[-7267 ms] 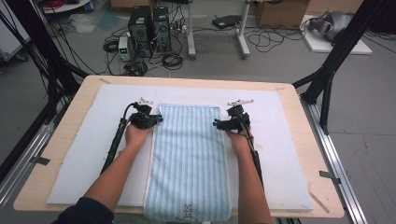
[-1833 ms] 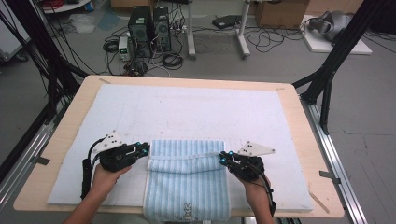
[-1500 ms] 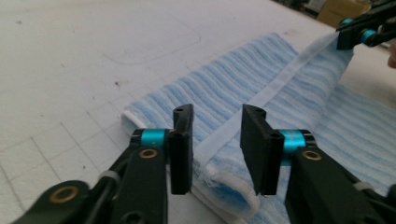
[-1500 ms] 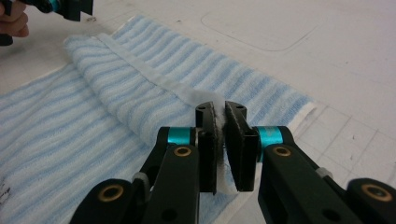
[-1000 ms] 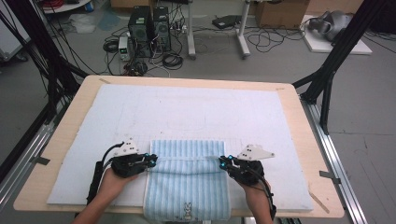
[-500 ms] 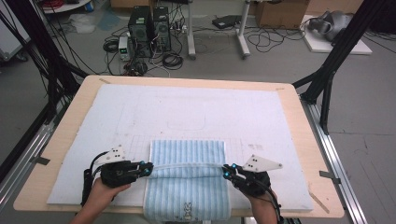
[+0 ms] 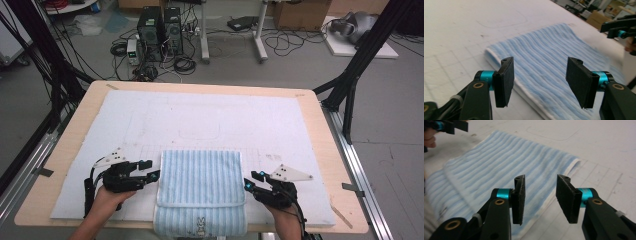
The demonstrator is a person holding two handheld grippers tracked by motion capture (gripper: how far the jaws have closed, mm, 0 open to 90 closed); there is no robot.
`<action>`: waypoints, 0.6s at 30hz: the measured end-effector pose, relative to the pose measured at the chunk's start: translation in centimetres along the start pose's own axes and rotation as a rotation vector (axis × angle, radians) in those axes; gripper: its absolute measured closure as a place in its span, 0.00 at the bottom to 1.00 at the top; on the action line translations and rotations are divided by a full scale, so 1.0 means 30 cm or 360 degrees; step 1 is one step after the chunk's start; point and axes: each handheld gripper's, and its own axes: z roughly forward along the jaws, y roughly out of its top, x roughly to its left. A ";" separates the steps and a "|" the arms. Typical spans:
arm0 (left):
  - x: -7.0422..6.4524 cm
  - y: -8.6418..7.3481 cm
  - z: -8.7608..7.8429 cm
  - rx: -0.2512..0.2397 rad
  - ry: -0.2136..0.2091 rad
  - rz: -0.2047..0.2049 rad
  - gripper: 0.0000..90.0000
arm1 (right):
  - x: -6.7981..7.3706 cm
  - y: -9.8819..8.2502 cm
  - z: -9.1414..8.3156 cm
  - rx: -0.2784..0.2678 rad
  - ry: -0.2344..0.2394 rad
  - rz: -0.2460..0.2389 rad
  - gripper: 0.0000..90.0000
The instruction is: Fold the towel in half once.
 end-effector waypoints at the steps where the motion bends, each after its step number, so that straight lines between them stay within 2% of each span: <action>1: 0.007 0.002 0.007 -0.0005 0.0027 -0.0004 0.44 | -0.006 0.006 0.012 0.0004 -0.0016 0.0006 0.63; 3: 0.027 0.008 0.026 0.0001 0.0078 -0.0012 0.44 | -0.015 0.015 0.043 0.0021 -0.0053 -0.0001 0.61; 8: 0.069 0.027 0.069 0.0015 0.0156 -0.0044 0.44 | -0.042 0.035 0.122 0.0073 -0.0156 0.0029 0.58; 12: 0.091 0.048 0.110 0.0059 0.0182 -0.0063 0.44 | -0.064 0.057 0.175 0.0116 -0.0194 0.0036 0.54; 14: 0.097 0.055 0.131 0.0058 0.0199 -0.0088 0.43 | -0.069 0.070 0.198 0.0147 -0.0212 0.0034 0.52; 15: 0.101 0.055 0.139 0.0069 0.0209 -0.0095 0.41 | -0.068 0.077 0.212 0.0169 -0.0227 0.0032 0.51; 16: 0.104 0.058 0.153 0.0120 0.0219 -0.0099 0.40 | -0.067 0.080 0.220 0.0177 -0.0227 0.0027 0.50; 18: 0.102 0.060 0.179 0.0176 0.0251 -0.0074 0.37 | -0.064 0.088 0.236 0.0212 -0.0244 0.0013 0.48</action>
